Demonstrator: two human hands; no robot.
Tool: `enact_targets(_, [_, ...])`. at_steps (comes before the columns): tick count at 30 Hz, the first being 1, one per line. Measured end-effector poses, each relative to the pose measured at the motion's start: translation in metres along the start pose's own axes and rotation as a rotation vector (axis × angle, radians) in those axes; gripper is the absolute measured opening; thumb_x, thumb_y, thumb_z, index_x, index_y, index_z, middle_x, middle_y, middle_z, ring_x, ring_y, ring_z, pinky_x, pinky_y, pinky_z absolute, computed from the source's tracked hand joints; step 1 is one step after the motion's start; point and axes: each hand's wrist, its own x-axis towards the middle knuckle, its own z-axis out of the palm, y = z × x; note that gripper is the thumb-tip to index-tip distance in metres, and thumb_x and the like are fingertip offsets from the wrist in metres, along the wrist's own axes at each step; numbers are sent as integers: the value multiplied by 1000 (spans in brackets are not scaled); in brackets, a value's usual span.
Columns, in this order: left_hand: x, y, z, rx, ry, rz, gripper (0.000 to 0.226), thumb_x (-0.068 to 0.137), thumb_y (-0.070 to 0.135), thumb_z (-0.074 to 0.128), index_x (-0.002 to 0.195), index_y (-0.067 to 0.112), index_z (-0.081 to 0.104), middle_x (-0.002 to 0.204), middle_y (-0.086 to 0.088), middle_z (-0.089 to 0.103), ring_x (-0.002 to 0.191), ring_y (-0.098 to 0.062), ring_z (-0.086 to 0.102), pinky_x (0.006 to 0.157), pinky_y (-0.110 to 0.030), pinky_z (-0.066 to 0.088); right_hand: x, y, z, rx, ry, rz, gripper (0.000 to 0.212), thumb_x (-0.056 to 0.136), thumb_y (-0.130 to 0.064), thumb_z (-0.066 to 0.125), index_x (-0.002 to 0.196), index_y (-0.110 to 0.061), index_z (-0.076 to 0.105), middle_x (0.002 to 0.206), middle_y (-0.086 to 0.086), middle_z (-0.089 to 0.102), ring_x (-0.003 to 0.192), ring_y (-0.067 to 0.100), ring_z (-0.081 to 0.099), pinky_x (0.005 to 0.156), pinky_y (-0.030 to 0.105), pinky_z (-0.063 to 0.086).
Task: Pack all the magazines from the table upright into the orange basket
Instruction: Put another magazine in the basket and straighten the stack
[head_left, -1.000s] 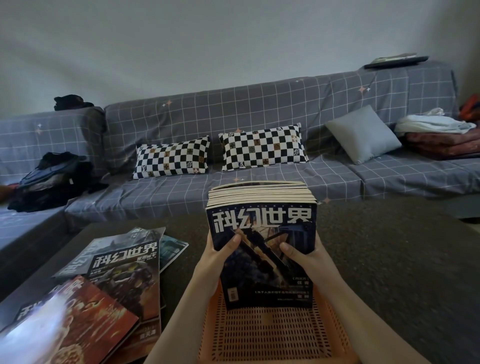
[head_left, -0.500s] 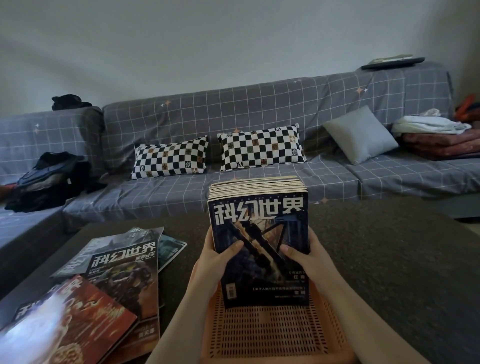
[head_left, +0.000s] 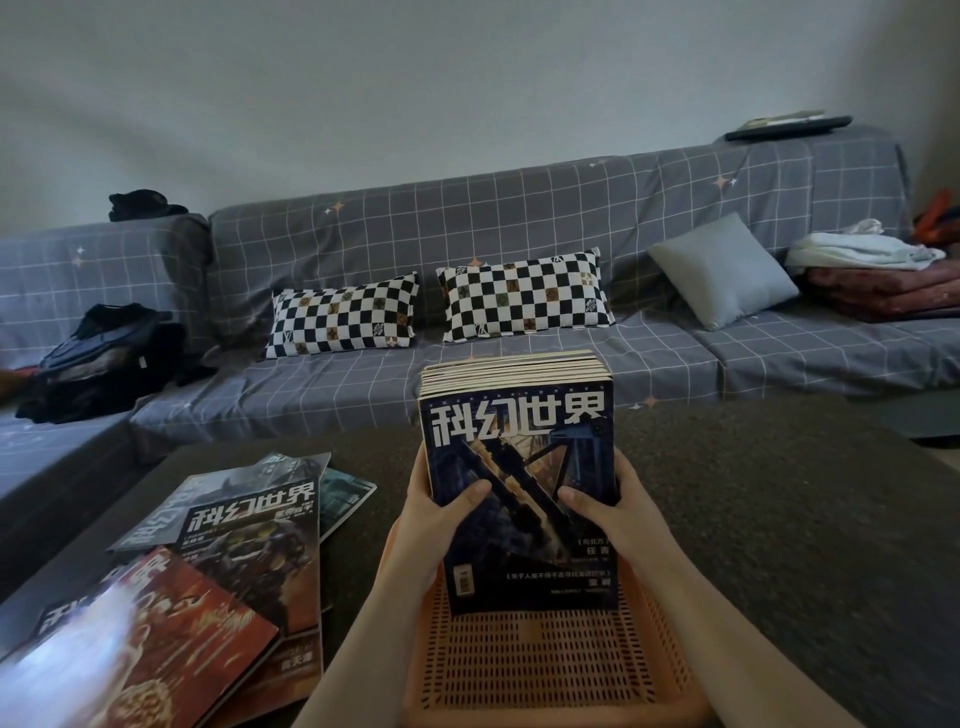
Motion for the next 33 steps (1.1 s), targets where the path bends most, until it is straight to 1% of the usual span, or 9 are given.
enact_targets(8, [-30,8,-4,128,41,24,125,50,57,77,153,37,7,153,-2,34,119,-14,49,99,-45,49,-15,-8,-1,-39,61,-5,89,72,-48,73,143,-40,21,141,-4,46,125,21,46,102,48,36])
enact_targets(12, [-52,12,-6,175,87,15,122,55,64,73,153,36,6,160,-1,18,132,-18,39,102,-42,44,-37,-11,1,-7,128,-23,87,75,-45,72,146,-27,23,143,0,44,129,21,43,105,48,37])
enact_targets(15, [-68,8,-6,204,122,10,96,79,47,70,153,30,12,158,-4,25,140,-22,33,111,-45,35,-56,-10,7,66,241,-12,83,78,-32,73,144,-17,26,139,4,48,125,21,47,102,40,40])
enact_targets(18, [-84,7,-7,355,145,58,75,88,42,64,150,26,24,149,-1,39,133,-17,42,109,-41,38,-72,-13,16,-15,313,-67,70,77,-33,74,134,-17,38,127,2,53,112,15,52,89,29,43])
enact_targets(22, [-104,-1,-5,828,-136,-45,65,90,58,49,145,29,30,128,9,59,118,-12,55,111,-50,33,-83,-10,29,-269,-8,122,69,81,-50,63,135,-18,34,125,4,53,102,16,54,86,32,45])
enact_targets(24, [-110,-11,-5,860,-135,-59,65,91,61,44,146,29,28,120,15,60,116,-10,55,115,-54,22,-89,0,32,-327,-39,124,66,82,-54,59,133,-18,37,122,3,52,103,17,54,89,34,47])
enact_targets(26, [-112,-16,-5,851,-69,-15,59,91,59,44,143,32,33,112,20,54,107,-5,55,114,-54,23,-91,8,31,-380,20,61,63,81,-54,61,129,-19,41,115,0,52,108,19,52,93,39,47])
enact_targets(30, [-112,-21,-6,833,-36,-9,47,92,55,48,133,34,43,103,19,50,93,1,56,99,-41,47,-92,10,28,-302,27,79,56,82,-45,64,129,-22,42,111,-3,48,108,15,49,92,36,47])
enact_targets(33, [-114,-21,-6,793,20,16,39,94,47,51,129,33,47,104,17,53,83,3,59,65,-14,46,-95,8,28,-296,17,37,47,85,-38,63,126,-22,46,108,-5,52,96,8,54,73,23,48])
